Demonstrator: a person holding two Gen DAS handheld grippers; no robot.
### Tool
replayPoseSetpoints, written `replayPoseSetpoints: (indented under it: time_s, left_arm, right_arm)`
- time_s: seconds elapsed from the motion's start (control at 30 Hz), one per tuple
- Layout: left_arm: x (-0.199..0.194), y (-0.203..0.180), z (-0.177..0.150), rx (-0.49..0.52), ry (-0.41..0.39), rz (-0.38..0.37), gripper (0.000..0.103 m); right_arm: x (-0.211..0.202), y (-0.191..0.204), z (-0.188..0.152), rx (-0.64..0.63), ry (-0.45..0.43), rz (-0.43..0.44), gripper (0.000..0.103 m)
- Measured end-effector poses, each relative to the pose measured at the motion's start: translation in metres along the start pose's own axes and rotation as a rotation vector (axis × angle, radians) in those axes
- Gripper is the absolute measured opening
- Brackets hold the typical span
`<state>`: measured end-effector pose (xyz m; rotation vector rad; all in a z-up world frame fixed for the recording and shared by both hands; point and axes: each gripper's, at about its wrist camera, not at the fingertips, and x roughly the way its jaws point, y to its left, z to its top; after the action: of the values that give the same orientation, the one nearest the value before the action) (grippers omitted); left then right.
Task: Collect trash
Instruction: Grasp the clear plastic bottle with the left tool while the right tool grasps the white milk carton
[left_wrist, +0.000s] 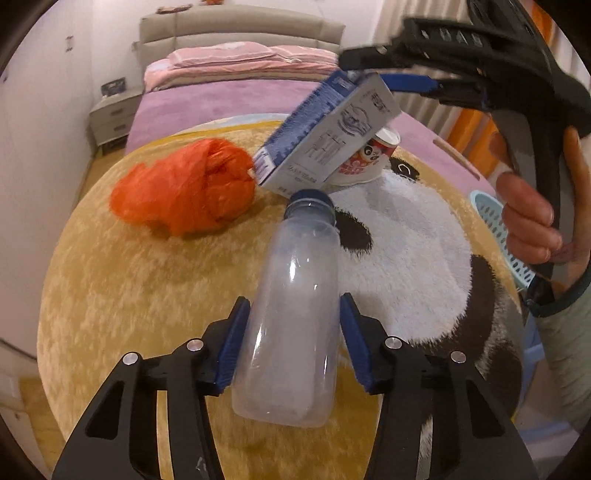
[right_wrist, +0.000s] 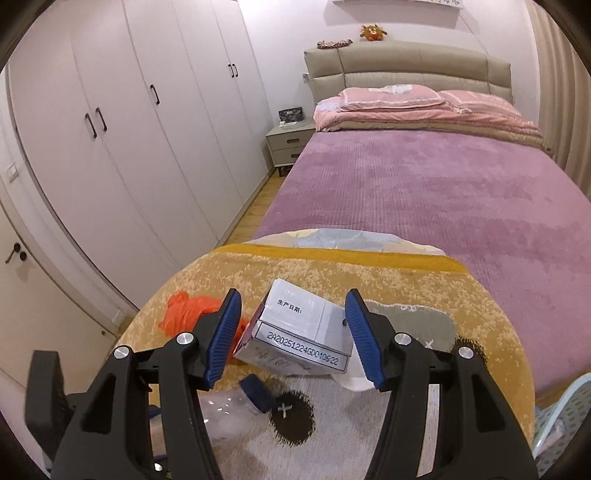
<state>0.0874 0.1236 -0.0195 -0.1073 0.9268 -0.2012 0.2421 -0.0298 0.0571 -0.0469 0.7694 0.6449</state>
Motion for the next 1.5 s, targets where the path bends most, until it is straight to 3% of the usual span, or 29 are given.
replayPoseSetpoints:
  time_s: [0.27, 0.73, 0.87, 1.07, 1.27, 1.37, 1.5]
  left_arm:
    - [-0.027, 0.024, -0.029, -0.122, -0.019, 0.032, 0.048]
    - [-0.030, 0.025, -0.037, -0.125, -0.023, 0.112, 0.048]
    - [-0.023, 0.021, -0.034, -0.124, -0.023, 0.153, 0.050]
    - [-0.010, 0.014, -0.034, -0.122, -0.007, 0.209, 0.058]
    - [-0.003, 0.006, -0.035, -0.117, -0.002, 0.250, 0.056]
    - [-0.004, 0.005, -0.034, -0.127, -0.008, 0.243, 0.045]
    - [-0.006, 0.005, -0.034, -0.140, -0.018, 0.240, 0.045]
  right_arm:
    - [-0.029, 0.027, -0.031, -0.023, -0.009, 0.009, 0.055]
    - [-0.035, 0.012, -0.099, 0.048, 0.103, 0.030, 0.055]
    - [-0.023, 0.016, -0.105, -0.005, 0.132, 0.008, 0.074]
    - [0.001, 0.027, -0.121, -0.103, 0.161, -0.052, 0.077]
    - [0.012, 0.028, -0.127, -0.131, 0.170, -0.073, 0.077]
    - [0.016, 0.028, -0.128, -0.125, 0.177, -0.057, 0.076]
    - [0.021, 0.026, -0.131, -0.103, 0.197, -0.029, 0.061]
